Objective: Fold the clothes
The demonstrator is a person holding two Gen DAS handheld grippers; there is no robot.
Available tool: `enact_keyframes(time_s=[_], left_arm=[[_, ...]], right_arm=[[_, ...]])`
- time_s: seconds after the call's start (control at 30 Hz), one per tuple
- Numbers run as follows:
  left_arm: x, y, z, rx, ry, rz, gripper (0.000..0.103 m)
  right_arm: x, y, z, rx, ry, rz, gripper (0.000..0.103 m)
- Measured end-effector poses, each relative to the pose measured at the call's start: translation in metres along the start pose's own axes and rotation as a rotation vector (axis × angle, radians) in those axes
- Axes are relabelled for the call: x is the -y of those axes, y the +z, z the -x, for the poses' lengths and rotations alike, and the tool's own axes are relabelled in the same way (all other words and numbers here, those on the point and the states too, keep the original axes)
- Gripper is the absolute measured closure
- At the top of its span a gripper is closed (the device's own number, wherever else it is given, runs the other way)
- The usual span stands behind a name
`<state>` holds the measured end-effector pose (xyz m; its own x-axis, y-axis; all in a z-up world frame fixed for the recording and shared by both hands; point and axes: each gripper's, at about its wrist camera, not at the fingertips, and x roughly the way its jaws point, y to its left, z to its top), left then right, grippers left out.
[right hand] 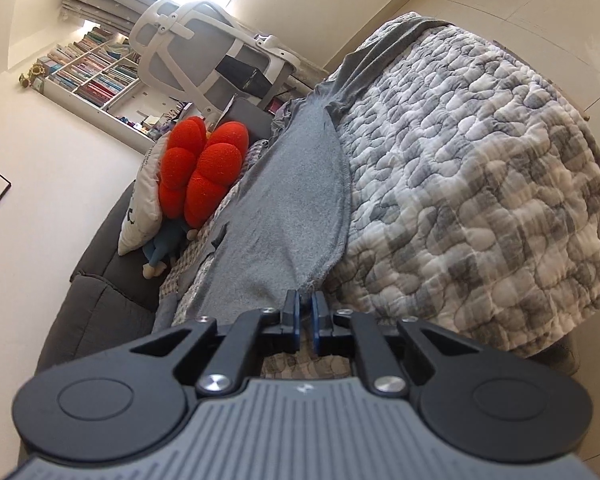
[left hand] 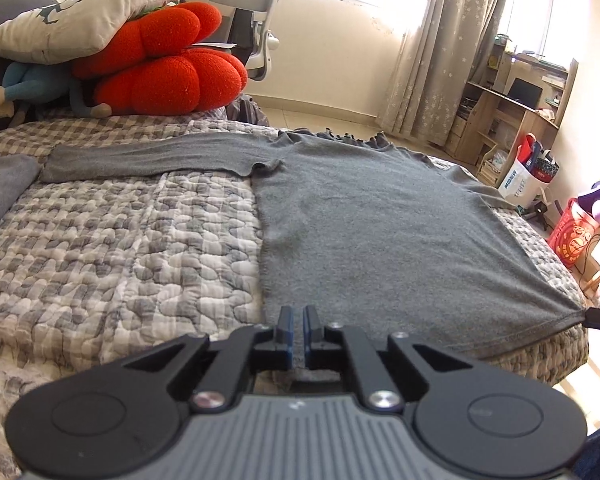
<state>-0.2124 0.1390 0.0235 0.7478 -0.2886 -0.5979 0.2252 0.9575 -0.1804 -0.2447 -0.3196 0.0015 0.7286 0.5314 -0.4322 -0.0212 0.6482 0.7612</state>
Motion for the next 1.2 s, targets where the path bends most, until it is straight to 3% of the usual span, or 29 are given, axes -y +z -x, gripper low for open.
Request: enact_keyframes(time_s=[0.1,0.27,0.47,0.53,0.6,0.67,0.8,1.03,1.2], left_arm=[[0.010,0.010,-0.012,0.006,0.000,0.000,0.097],[0.034,0.030,-0.042,0.008,-0.008,-0.003,0.096],[0.064,0.054,-0.079,0.010,-0.018,-0.006,0.091],[0.074,0.062,-0.098,-0.002,0.016,-0.010,0.091],[0.085,0.069,-0.122,-0.012,0.074,-0.025,0.090],[0.092,0.071,-0.143,-0.016,0.098,-0.044,0.074],[0.102,0.067,-0.163,0.036,0.098,-0.087,0.053],[0.090,0.059,-0.155,0.091,0.028,-0.030,0.047],[0.092,0.058,-0.155,0.095,0.025,-0.037,0.046]], right_arm=[[0.003,0.002,0.000,0.011,-0.107,0.052,0.087],[0.013,0.021,-0.001,0.076,-0.031,-0.011,0.087],[0.010,0.068,-0.028,0.119,-0.087,0.019,0.086],[0.007,0.091,-0.038,0.138,-0.122,0.064,0.079],[0.002,0.116,-0.047,0.147,-0.152,0.128,0.063],[-0.003,0.144,-0.059,0.148,-0.188,0.217,0.060],[-0.007,0.187,-0.099,0.125,-0.292,0.380,0.042],[-0.005,0.242,-0.187,0.040,-0.468,0.639,0.041],[-0.012,0.244,-0.236,-0.056,-0.450,0.799,0.041]])
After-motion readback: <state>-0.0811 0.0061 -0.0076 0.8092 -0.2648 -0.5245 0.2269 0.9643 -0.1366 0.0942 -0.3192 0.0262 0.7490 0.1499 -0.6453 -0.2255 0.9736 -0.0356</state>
